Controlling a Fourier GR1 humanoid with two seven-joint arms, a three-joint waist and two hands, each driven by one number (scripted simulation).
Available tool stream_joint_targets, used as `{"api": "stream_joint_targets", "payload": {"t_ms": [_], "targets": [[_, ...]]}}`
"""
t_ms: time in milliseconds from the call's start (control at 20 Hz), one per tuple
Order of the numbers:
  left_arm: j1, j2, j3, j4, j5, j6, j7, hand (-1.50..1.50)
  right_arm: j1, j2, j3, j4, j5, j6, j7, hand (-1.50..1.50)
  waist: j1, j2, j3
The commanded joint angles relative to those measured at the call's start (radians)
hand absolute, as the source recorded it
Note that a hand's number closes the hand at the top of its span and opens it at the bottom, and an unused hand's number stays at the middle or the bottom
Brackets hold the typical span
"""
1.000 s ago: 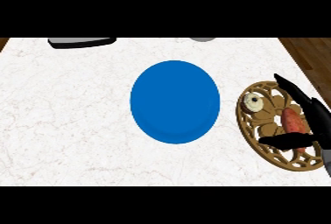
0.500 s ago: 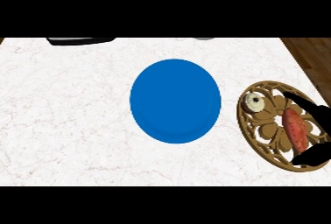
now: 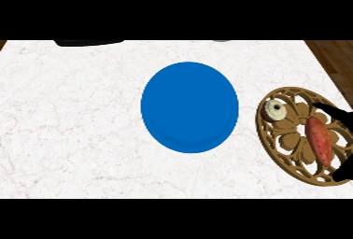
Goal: Pick the sweet potato from the placemat and place it in the plate
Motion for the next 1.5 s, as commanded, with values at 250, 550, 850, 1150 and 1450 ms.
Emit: {"api": "stream_joint_targets", "payload": {"t_ms": [250,550,850,1150,1450], "targets": [[-0.304,-0.065,0.097,-0.178,0.046,0.003,-0.149,0.00,-0.027,-0.046,0.022,0.029,0.027,0.073,0.111,-1.50,-0.029,0.002,0.012],[-0.310,-0.067,0.106,-0.166,0.056,-0.017,-0.173,0.00,-0.034,-0.017,0.052,0.043,0.028,0.100,0.154,-1.50,-0.023,0.006,0.015],[-0.308,-0.076,0.109,-0.169,0.064,-0.027,-0.190,0.00,-0.035,0.005,0.070,0.071,0.022,0.126,0.161,-1.50,-0.013,0.011,0.019],[-0.315,-0.088,0.109,-0.156,0.073,-0.033,-0.189,0.00,-0.043,0.023,0.090,0.089,0.044,0.128,0.205,-1.50,-0.019,0.012,0.018],[-0.307,-0.086,0.116,-0.159,0.080,-0.047,-0.198,0.00,-0.090,0.060,0.076,0.068,0.083,0.047,0.175,1.50,-0.018,0.002,0.023]]}}
